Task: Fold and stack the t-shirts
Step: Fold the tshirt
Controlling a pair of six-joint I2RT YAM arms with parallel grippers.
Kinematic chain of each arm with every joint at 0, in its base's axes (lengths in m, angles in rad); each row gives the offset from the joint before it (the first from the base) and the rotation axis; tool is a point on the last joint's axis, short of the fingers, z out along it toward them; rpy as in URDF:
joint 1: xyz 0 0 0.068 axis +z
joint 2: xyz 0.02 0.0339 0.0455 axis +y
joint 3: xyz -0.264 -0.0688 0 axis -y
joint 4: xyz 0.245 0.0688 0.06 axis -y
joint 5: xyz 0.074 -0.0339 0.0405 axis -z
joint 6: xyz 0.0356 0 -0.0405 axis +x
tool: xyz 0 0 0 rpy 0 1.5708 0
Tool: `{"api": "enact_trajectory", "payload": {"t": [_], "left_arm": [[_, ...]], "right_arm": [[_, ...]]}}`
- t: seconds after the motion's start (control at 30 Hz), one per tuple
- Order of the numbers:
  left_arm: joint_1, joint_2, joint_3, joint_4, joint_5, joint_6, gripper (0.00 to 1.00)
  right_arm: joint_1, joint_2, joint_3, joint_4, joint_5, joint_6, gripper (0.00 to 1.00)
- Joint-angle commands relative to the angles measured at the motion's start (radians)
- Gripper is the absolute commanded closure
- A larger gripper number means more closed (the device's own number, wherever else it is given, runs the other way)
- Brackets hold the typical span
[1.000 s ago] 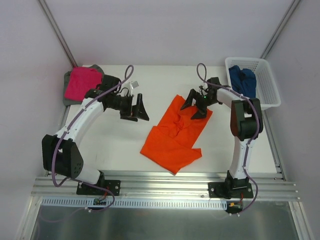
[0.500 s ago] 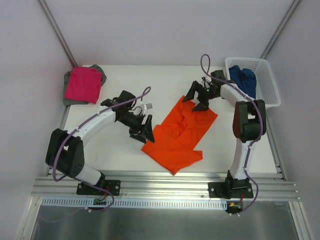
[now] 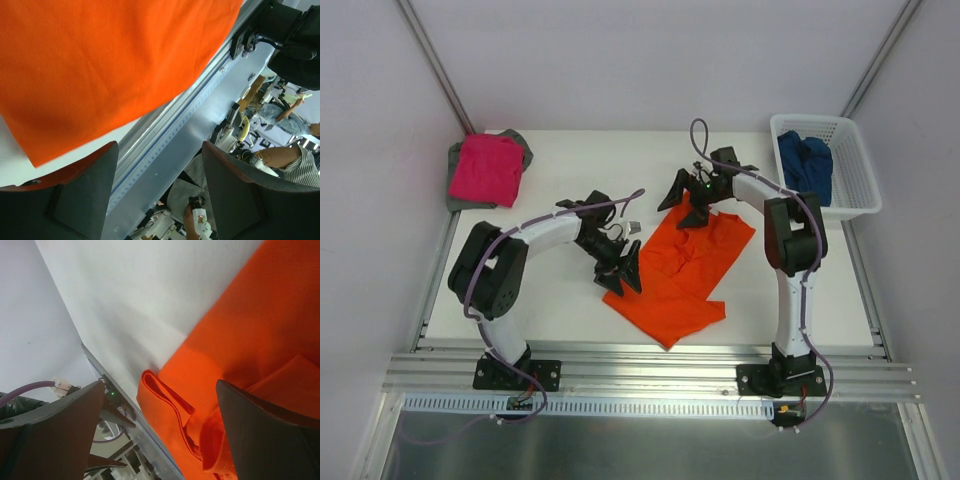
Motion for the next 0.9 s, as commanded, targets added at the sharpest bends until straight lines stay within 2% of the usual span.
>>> {"api": "enact_trajectory", "payload": {"t": [0.0, 0.23, 0.47, 0.87], "left_arm": [[-0.024, 0.055, 0.070, 0.024, 0.015, -0.010, 0.32], [-0.085, 0.158, 0.136, 0.035, 0.010, -0.039, 0.30], [-0.082, 0.253, 0.196, -0.011, 0.013, -0.033, 0.28], [0.096, 0.408, 0.357, -0.093, -0.044, 0.007, 0.20]], "right_arm": [[-0.005, 0.004, -0.003, 0.002, -0.024, 0.021, 0.00], [-0.019, 0.042, 0.018, -0.034, 0.014, 0.001, 0.00], [-0.065, 0.076, 0.058, -0.054, 0.046, -0.016, 0.00], [-0.131, 0.061, 0.024, -0.101, 0.114, -0.051, 0.03]]}}
